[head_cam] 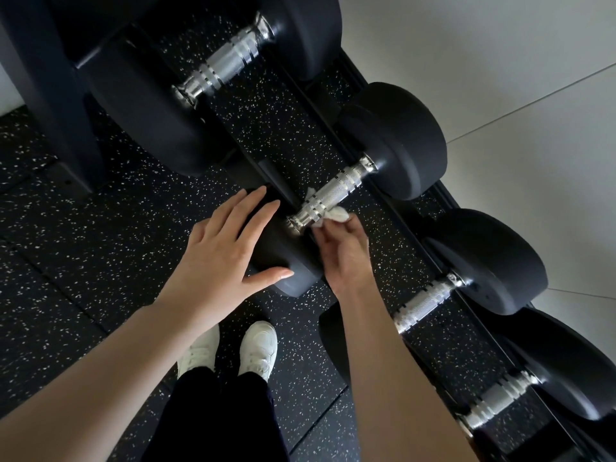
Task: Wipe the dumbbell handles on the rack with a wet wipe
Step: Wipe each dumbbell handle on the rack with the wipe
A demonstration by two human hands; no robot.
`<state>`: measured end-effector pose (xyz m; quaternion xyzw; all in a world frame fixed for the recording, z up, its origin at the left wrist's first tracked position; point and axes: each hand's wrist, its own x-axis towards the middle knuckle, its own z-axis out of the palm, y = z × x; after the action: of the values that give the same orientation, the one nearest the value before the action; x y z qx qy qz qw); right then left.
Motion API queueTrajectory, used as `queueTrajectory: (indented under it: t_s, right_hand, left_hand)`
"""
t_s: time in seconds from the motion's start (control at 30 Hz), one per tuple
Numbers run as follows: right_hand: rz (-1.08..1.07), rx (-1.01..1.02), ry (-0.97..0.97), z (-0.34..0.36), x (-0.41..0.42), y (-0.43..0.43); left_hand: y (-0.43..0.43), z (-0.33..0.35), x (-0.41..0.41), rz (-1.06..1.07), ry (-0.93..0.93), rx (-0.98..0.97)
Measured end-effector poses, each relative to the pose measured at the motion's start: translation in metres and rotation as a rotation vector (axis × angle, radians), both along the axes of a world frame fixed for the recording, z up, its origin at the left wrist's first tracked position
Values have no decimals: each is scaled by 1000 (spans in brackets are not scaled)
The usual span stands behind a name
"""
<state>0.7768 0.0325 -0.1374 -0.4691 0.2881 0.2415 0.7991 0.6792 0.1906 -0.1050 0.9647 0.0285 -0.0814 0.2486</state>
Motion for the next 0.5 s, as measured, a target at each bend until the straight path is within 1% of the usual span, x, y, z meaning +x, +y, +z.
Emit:
queueTrajectory:
  t_s: [0.2, 0.27, 0.43, 0.5]
  right_hand:
    - [143, -87, -22, 5, 1, -2]
    - [148, -88, -12, 6, 3, -3]
    - [54, -97, -16, 5, 11, -7]
    - [110, -135, -16, 5, 7, -6]
  left_hand:
    - [0, 1, 0, 0, -1, 3]
    - [0, 2, 0, 4, 2, -1]
    - [1, 1, 1, 3, 3, 6]
    - [0, 1, 1, 11, 1, 4]
